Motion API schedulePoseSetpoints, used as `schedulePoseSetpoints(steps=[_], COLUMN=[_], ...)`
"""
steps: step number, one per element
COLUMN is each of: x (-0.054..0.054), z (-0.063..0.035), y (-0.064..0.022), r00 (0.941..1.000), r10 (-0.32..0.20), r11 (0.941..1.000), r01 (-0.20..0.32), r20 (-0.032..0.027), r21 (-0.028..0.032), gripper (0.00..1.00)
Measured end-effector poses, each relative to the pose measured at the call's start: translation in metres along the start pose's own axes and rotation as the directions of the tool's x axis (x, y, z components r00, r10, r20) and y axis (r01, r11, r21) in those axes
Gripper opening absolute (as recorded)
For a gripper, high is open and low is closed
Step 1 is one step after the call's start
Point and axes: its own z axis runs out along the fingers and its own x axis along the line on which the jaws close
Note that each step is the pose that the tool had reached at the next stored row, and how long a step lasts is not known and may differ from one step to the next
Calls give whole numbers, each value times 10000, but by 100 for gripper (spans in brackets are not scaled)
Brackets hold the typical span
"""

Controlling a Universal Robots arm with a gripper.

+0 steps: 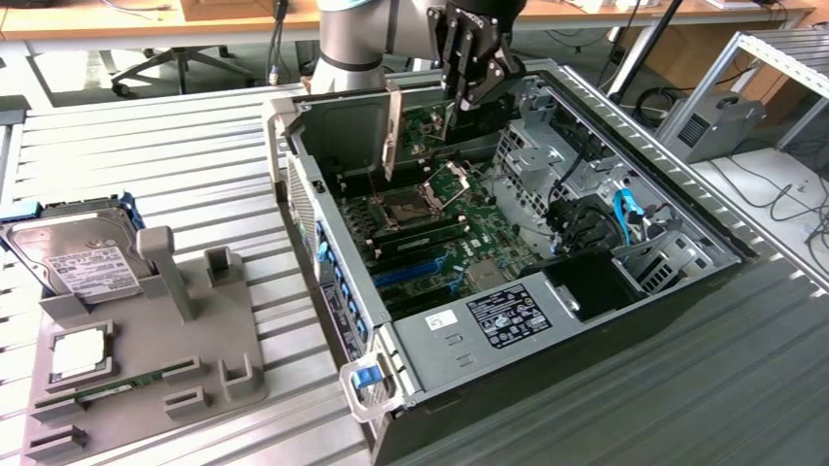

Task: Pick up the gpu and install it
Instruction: 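Insert the gpu into the slot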

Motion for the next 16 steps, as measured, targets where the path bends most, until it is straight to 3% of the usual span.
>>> schedulePoseSetpoints(steps=[16], x=[-14], z=[-4], y=[-1], r00=[9986], r10=[-535], r11=[9986], r01=[535], r20=[16], r21=[-2], gripper=[27])
